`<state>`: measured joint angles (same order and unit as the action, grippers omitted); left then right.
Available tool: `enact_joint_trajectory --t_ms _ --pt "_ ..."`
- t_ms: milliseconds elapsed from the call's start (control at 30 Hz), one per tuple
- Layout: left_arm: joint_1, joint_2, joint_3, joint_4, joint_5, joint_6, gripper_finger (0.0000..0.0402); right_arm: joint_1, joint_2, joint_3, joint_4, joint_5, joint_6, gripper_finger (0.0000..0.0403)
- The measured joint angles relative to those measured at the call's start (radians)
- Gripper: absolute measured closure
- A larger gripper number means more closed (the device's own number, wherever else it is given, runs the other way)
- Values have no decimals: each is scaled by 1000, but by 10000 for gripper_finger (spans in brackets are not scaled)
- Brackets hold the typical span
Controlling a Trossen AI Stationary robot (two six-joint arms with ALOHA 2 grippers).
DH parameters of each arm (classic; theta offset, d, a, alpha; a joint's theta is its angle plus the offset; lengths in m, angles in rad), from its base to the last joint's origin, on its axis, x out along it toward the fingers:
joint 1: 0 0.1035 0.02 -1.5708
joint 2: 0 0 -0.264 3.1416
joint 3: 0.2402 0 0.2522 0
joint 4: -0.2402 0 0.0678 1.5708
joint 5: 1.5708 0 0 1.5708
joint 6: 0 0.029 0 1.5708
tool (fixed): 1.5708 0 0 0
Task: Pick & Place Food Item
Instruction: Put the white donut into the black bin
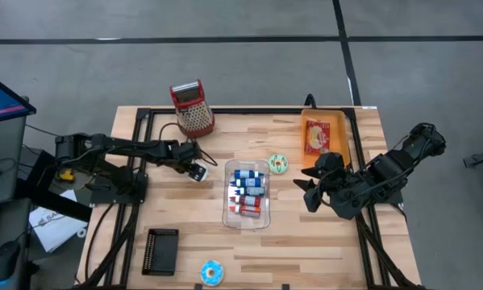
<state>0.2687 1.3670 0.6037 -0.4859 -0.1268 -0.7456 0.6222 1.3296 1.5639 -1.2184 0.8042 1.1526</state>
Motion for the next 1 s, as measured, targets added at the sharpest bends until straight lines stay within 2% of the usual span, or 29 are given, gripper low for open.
enact_joint_trajectory --t_ms 267,467,767,1000 --pt "10 0 0 23 7 0 280 0 0 0 -14 -3 0 207" --pt "6 -37 0 66 144 -6 291 0 0 0 -17 -14 0 207" --pt "-67 -300 0 -11 340 -127 284 -1 0 0 -27 -20 0 207" --pt "-263 -486 1 -124 421 -205 284 -1 0 0 -47 -19 -8 207"
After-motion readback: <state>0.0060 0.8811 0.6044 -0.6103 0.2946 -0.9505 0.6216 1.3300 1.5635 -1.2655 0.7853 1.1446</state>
